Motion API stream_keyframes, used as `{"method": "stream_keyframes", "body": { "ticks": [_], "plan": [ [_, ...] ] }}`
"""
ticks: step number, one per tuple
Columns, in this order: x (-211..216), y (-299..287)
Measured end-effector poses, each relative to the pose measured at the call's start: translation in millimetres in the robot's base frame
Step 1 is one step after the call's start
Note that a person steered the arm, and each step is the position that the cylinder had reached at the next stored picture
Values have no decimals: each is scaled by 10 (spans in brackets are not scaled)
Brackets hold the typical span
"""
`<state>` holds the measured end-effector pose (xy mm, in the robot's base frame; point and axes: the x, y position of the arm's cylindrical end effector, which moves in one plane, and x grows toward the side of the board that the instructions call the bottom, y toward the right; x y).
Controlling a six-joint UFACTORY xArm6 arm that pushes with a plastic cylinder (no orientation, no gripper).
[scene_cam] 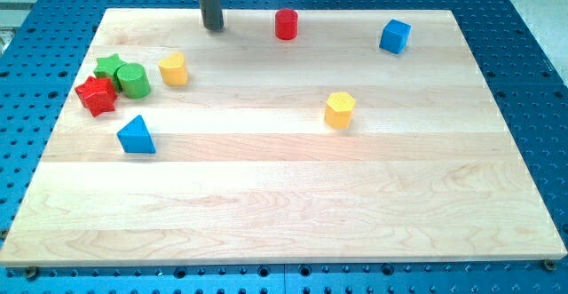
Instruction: Move the red circle left to the cube
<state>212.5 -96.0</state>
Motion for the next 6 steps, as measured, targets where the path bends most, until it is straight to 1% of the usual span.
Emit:
{"method": "stream_keyframes", "body": {
  "ticks": [1, 2, 3, 4, 5, 6],
  "plan": [
    [-16, 858],
    [36, 1145],
    [156, 1557],
    [110, 1460],
    [305, 853],
    [560, 1040]
  ]
}}
